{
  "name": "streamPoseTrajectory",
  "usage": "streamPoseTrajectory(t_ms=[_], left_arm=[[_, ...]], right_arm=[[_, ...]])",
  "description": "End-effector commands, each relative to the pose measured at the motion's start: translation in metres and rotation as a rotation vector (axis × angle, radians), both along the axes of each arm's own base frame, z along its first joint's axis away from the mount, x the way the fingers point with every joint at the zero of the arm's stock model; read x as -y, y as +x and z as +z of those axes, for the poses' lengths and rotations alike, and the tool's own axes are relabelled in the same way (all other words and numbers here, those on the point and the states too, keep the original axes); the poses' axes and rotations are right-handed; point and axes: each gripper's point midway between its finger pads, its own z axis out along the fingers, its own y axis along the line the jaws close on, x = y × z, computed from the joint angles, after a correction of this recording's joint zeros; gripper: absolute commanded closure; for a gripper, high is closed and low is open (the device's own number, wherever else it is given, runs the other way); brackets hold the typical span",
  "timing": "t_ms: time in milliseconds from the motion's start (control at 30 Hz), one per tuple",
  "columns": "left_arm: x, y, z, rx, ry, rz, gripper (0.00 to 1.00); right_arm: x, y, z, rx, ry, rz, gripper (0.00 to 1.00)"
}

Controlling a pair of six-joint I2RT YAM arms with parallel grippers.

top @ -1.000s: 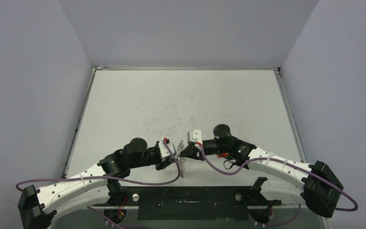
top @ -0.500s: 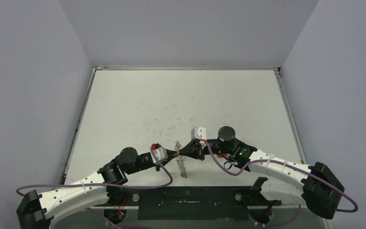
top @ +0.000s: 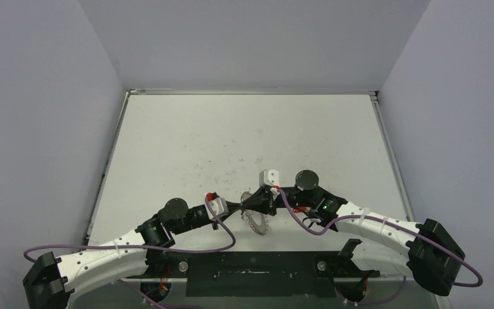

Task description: Put the keys on the keyring

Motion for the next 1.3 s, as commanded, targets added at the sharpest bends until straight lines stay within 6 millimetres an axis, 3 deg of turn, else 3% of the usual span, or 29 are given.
streamPoseTrajectory(t_ms=[0, 167, 267, 433, 667, 867, 1067, 1267], left_arm=[[0.006, -0.001, 0.015, 0.032, -0.041, -0.026, 1.00], [0.002, -0.002, 0.020, 0.055, -0.058, -0.020, 0.68], [-0.002, -0.002, 0.028, 0.079, -0.103, -0.008, 0.63], [-0.008, -0.004, 0.043, 0.122, -0.187, 0.003, 0.63], [-0.010, -0.002, 0.053, 0.127, -0.238, 0.027, 0.72], [-0.010, 0.000, 0.056, 0.135, -0.245, 0.035, 0.67], [-0.005, -0.002, 0.061, 0.132, -0.268, 0.010, 0.88], [-0.001, -0.002, 0.059, 0.129, -0.258, -0.001, 0.90]], right_arm=[[-0.005, 0.001, 0.044, 0.099, 0.147, 0.017, 1.00], [-0.004, 0.001, 0.043, 0.100, 0.152, 0.006, 1.00], [-0.004, 0.001, 0.045, 0.096, 0.157, 0.007, 1.00], [-0.002, 0.001, 0.047, 0.100, 0.164, 0.000, 1.00], [-0.002, -0.001, 0.049, 0.093, 0.168, 0.005, 1.00], [-0.002, -0.001, 0.050, 0.093, 0.173, 0.006, 1.00], [-0.003, -0.001, 0.051, 0.093, 0.173, 0.006, 1.00], [-0.003, -0.001, 0.051, 0.092, 0.172, 0.010, 1.00]])
